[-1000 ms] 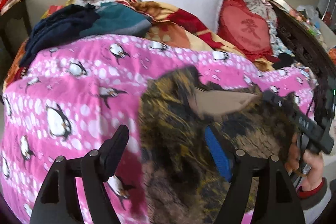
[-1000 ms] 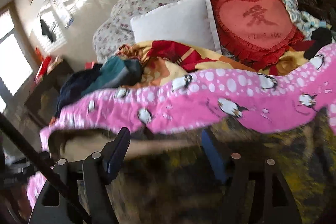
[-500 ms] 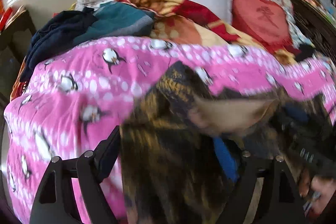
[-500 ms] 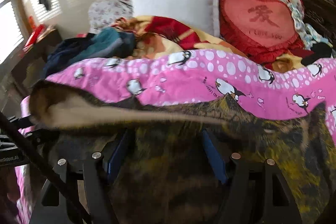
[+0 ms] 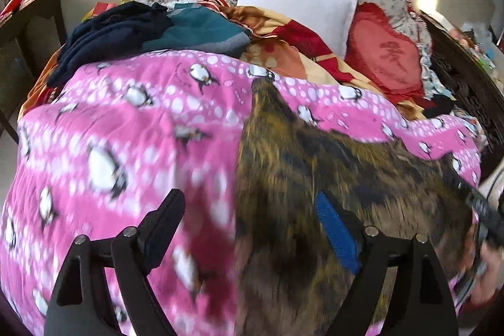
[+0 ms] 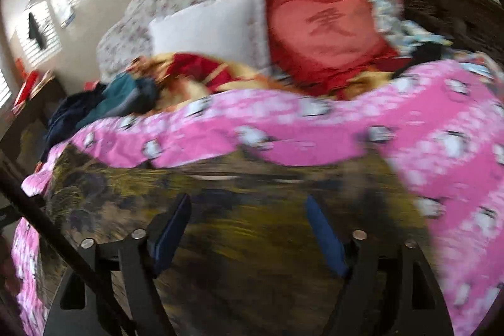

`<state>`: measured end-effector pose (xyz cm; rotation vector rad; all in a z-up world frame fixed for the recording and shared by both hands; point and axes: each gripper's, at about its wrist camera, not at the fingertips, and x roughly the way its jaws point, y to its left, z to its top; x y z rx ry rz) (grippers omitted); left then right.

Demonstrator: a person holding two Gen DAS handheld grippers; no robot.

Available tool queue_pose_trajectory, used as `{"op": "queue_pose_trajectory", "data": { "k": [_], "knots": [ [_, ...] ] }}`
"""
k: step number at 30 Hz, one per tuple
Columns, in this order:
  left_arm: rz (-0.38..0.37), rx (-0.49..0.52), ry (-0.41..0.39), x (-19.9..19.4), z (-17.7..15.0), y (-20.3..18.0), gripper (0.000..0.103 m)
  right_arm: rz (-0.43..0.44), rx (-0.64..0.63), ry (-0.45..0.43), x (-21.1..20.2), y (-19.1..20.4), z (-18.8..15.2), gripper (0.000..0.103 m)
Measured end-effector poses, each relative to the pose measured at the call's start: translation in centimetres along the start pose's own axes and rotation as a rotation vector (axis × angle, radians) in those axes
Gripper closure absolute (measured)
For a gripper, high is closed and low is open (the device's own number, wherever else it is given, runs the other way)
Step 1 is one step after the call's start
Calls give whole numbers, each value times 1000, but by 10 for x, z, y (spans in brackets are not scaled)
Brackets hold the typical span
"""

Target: Fold small clothes

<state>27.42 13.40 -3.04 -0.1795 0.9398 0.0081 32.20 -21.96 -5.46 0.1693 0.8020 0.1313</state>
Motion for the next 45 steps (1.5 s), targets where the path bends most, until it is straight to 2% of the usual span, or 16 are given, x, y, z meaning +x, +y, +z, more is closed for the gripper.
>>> {"op": "queue_pose_trajectory", "data": {
  "k": [4, 8, 9, 10, 11, 13, 15, 19, 21, 26, 27, 30, 33, 36, 40, 45],
  "knots": [
    [17, 23, 18, -12, -29, 3, 18, -167, 41, -39, -21, -47, 0, 15],
    [41, 37, 35, -12, -57, 3, 18, -273, 45, 35, -3, -70, 1, 17],
    [37, 35, 48, -10, -64, 4, 18, -275, 31, 52, 3, -73, 0, 25],
    [36, 34, 63, -7, -69, 4, 18, -275, 8, 58, 10, -74, 0, 60],
    [39, 31, 83, -2, -75, 4, 18, -294, -10, 56, 14, -75, 0, 70],
    [38, 16, 96, 4, -84, 8, 18, -377, 25, 57, 23, -87, -1, 70],
    [36, -11, 95, 8, -90, 13, 15, -382, 50, 86, 31, -96, -4, 69],
    [9, -45, 94, -3, -94, 21, 15, -439, 61, 30, 5, -93, -2, 47],
    [9, -55, 88, -10, -98, 25, 15, -399, 58, -4, -20, -84, -3, 43],
    [-5, -87, 83, -20, -109, 32, 15, -166, -9, 21, -45, -47, -23, 36],
    [-7, -98, 86, -20, -111, 33, 15, -151, -30, 30, -44, -39, -30, 34],
    [-29, -133, 81, -20, -116, 37, 15, -215, -101, 18, -32, -22, -39, 27],
    [-61, -170, 79, -16, -120, 39, 14, -247, -101, 50, -27, -16, -35, 26],
    [-64, -192, 57, -12, -122, 36, 12, -153, -65, 43, -36, 0, -21, 26],
    [-41, -174, 45, -9, -122, 27, 10, 47, -76, 88, -30, 63, -5, 26],
    [-44, -171, 33, -6, -124, 27, 6, 126, -223, 95, -8, 163, 4, 25]
  ]
}}
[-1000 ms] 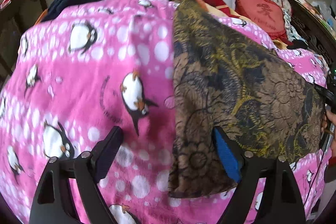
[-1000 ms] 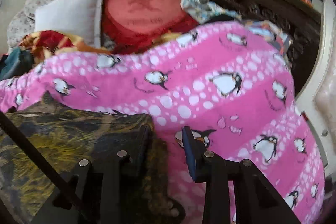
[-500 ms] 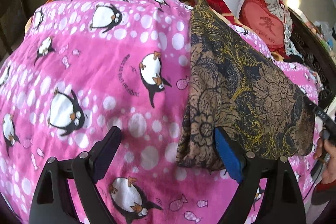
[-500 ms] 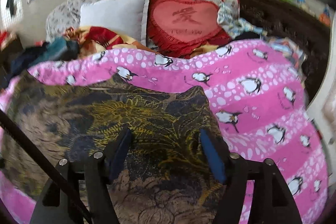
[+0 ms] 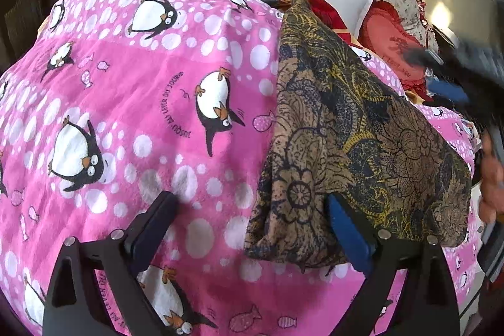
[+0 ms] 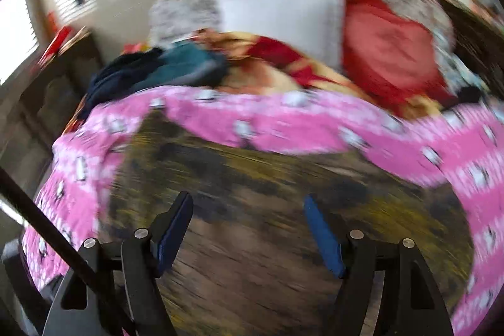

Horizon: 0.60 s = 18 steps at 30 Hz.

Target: Fold small clothes

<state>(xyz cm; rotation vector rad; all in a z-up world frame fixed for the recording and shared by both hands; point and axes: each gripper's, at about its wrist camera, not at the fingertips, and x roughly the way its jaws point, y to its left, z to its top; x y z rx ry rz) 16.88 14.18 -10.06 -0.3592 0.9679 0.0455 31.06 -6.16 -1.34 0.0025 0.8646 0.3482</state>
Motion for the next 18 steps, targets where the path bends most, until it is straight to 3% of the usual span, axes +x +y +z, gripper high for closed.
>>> {"op": "queue_pose_trajectory", "data": {
  "k": [5, 10, 13, 16, 17, 18],
  "knots": [
    [-18, -5, -2, 3, -3, 1, 2, 61, -39, 54, 45, 68, 21, 24],
    [-25, -5, -2, 11, -3, 1, 0, 66, 2, 111, 80, 91, 31, 19],
    [-31, -9, -7, 14, -2, 2, 0, 0, -39, 157, 102, 99, 28, 19],
    [-63, -27, -20, 15, 2, 6, 0, 29, -37, 143, 108, 97, 25, 24],
    [-72, -31, -26, 14, 3, 9, 3, 46, -34, 139, 110, 95, 24, 30],
    [-79, -33, -38, 13, 4, 10, 21, 73, -32, 133, 110, 94, 23, 36]
  ]
}}
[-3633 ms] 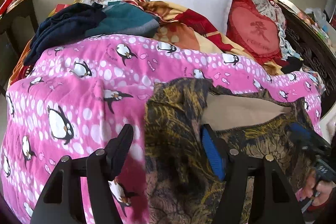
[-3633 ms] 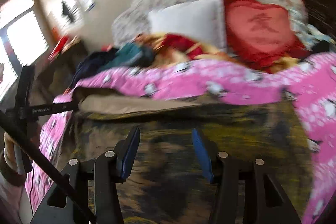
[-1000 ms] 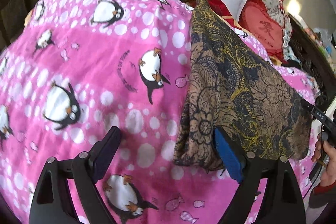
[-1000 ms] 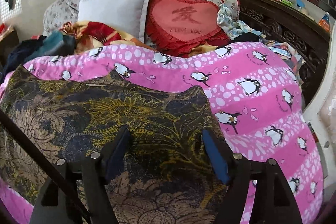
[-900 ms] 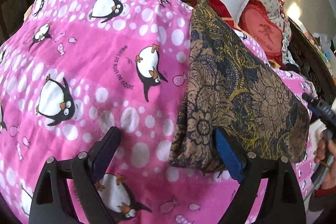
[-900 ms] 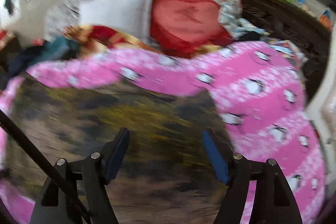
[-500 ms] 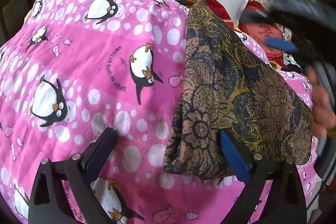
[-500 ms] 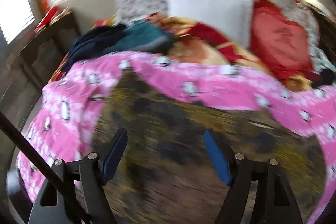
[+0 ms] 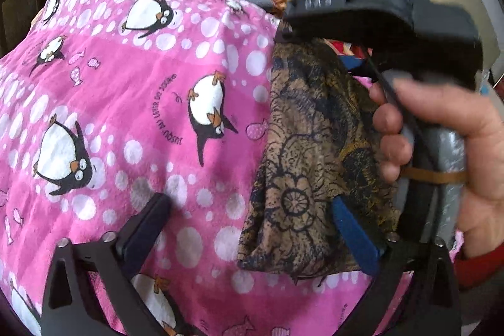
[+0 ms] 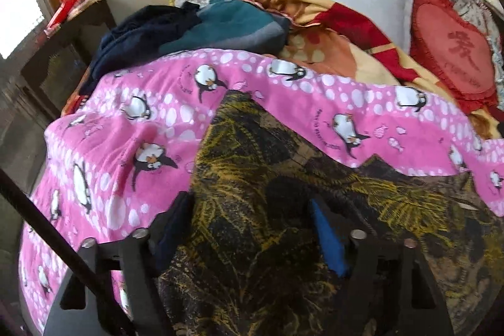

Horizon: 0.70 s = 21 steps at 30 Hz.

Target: Fold small clothes

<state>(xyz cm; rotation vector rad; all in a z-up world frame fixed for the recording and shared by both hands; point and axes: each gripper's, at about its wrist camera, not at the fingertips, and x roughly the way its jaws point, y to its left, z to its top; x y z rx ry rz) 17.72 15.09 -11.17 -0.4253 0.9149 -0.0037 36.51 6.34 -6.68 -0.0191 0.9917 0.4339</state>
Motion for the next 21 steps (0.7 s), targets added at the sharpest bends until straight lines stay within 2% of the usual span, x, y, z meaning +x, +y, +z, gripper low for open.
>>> {"op": "queue_pose_trajectory", "data": {
  "k": [1, 2, 3, 4, 5, 7, 12, 17, 21],
  "knots": [
    [8, 7, -23, -4, 0, 0, 34, 10, -4, -3, 0, 0, 1, 47],
    [-3, 18, -29, -6, 2, 0, 55, 15, -11, -9, -1, 0, 0, 61],
    [-46, 27, -24, -7, 2, -1, 78, 21, -13, -17, -4, 0, 0, 67],
    [-98, 30, -7, -7, 2, -3, 89, 28, -10, -24, -9, -2, 0, 76],
    [-107, 36, -2, -8, 2, -6, 91, 36, -5, -29, -13, -4, 0, 81],
    [-89, 72, -34, -16, 1, -13, 91, 78, 18, -50, -26, -13, -1, 84],
    [-143, 122, -71, -44, 1, -42, 92, 181, 69, -119, -74, -47, -6, 88],
    [-225, 249, -86, -66, -7, -110, 92, 245, 126, -190, -129, -95, -11, 88],
    [-283, 357, -41, -60, -21, -179, 92, 223, 140, -236, -164, -140, -20, 88]
  ]
}}
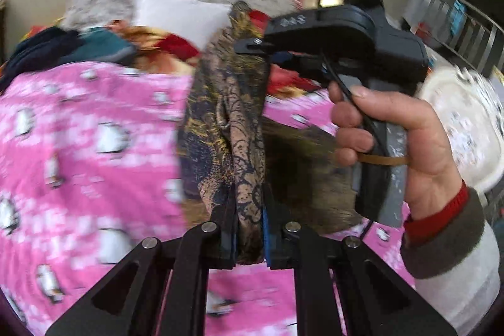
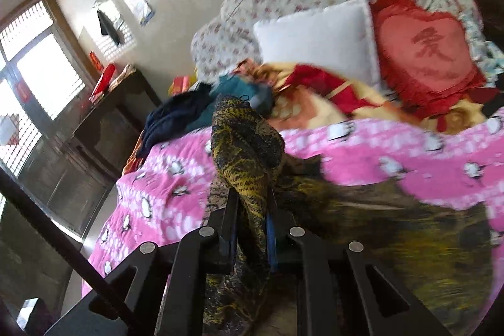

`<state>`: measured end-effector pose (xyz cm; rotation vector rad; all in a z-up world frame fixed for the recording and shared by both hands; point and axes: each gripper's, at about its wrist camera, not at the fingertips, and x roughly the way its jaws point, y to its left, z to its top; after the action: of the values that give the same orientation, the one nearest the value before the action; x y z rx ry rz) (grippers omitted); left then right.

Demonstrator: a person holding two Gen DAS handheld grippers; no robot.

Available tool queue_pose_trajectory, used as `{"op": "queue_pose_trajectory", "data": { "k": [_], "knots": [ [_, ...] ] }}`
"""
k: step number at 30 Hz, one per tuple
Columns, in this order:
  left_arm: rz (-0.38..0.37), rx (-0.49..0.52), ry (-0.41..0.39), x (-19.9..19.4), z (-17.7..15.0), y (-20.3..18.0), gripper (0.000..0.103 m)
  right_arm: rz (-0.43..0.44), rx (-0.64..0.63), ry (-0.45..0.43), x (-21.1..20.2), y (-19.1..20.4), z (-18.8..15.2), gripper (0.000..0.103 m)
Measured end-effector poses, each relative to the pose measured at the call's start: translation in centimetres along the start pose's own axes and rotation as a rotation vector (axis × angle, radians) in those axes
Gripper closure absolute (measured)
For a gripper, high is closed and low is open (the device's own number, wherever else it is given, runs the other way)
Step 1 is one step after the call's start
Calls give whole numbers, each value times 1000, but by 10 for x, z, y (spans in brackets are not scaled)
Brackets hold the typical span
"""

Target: Fold small clothes

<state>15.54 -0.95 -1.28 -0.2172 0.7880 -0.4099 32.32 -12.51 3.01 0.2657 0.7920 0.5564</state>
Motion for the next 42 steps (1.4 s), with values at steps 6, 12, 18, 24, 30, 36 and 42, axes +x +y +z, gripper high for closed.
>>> {"op": "queue_pose_trajectory", "data": {
  "k": [6, 12, 18, 24, 30, 36, 42],
  "knots": [
    [-69, 111, 107, 77, -7, -85, 92, -68, 84, -48, -58, -94, -7, 90],
    [-56, 143, 210, 140, -23, -114, 91, -96, 298, -19, -62, -191, -41, 82],
    [-112, 206, 154, 84, -13, -97, 27, -23, 457, -139, -103, -221, -56, 33],
    [49, 218, 67, 53, -6, -49, 24, -11, 365, -89, -102, -187, -62, 16],
    [115, 80, 156, 68, -15, -6, 24, -141, 235, 11, -56, -159, -70, 71],
    [106, 78, 142, 79, -12, -8, 24, -300, 31, -71, -93, -135, -69, 88],
    [138, 86, 236, 110, -30, -15, 24, -370, 131, -8, -75, -179, -75, 72]
  ]
}}
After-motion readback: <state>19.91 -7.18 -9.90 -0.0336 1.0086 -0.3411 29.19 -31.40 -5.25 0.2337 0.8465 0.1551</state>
